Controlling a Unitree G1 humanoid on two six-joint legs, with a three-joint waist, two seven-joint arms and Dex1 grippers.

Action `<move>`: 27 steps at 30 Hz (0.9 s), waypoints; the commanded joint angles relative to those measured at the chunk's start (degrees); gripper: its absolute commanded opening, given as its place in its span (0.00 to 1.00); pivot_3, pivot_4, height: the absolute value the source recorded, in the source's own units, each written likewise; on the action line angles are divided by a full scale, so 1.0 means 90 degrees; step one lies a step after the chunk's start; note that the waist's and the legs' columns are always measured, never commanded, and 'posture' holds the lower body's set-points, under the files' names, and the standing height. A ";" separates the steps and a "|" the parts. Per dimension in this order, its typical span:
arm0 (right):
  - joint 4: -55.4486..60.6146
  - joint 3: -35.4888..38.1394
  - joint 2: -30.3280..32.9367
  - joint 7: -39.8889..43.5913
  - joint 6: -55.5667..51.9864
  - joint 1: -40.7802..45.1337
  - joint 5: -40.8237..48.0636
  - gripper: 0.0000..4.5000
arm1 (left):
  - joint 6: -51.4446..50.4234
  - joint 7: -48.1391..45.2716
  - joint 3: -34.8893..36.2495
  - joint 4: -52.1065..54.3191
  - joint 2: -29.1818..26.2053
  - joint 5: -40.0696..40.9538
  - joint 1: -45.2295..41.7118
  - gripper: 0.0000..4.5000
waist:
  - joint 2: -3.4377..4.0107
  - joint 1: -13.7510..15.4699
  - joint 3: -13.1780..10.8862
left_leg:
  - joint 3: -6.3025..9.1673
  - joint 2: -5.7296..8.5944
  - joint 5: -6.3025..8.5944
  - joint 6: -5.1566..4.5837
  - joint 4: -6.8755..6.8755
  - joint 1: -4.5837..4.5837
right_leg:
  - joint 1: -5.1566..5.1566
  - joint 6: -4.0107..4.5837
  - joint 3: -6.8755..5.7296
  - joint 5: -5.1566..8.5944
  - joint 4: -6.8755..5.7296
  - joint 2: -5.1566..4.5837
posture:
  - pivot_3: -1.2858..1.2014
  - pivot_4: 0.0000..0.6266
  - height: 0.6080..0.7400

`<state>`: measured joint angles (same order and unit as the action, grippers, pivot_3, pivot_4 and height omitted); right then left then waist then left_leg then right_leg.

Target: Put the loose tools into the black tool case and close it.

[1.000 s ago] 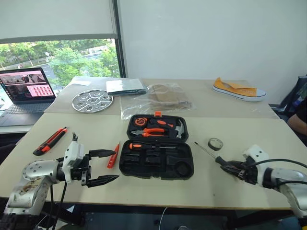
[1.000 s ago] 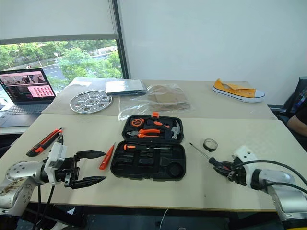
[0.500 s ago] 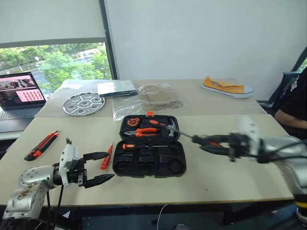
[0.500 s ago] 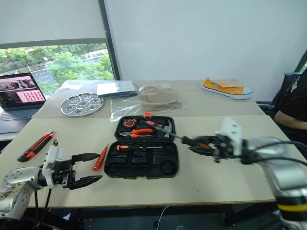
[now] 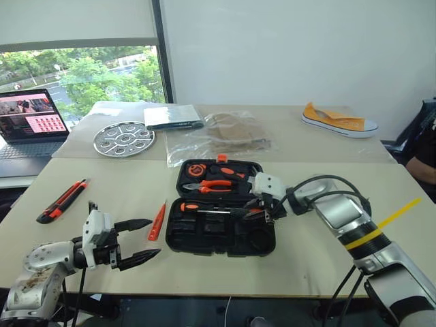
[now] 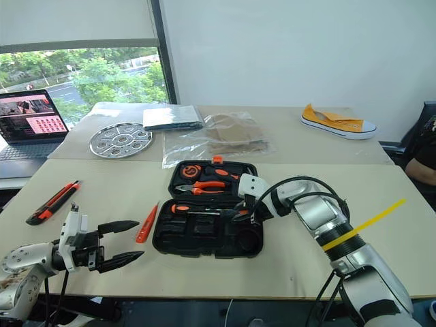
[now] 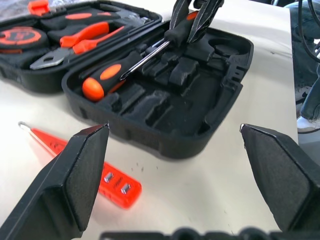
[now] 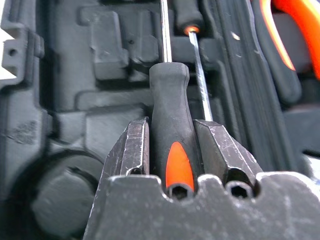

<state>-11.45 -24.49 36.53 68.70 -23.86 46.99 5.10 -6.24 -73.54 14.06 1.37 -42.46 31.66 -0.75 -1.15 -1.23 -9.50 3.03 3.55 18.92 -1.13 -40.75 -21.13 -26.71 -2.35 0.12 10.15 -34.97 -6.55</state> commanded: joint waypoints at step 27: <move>-0.0348 0.0295 -0.0281 0.0991 0.0451 0.0255 -0.0299 0.64 | -0.0002 0.0366 0.0090 0.0402 0.0005 0.0017 0.0044 1.00 | 0.0000 -0.0004 0.0000 | -0.0006 -0.0015 -0.0001 0.0003 -0.0002 0.0067 | 0.0046 0.0018 0.0008 -0.0010 -0.0003 0.0013 | 0.52 0.24 1.00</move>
<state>-16.67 -23.16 33.23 74.00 -20.59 48.79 0.00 -6.32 -70.72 14.55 3.78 -42.43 31.63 0.31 -1.14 -1.26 -9.50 2.98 3.43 18.91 -1.10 -40.77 -20.52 -26.29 -2.19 0.19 10.06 -35.00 -6.43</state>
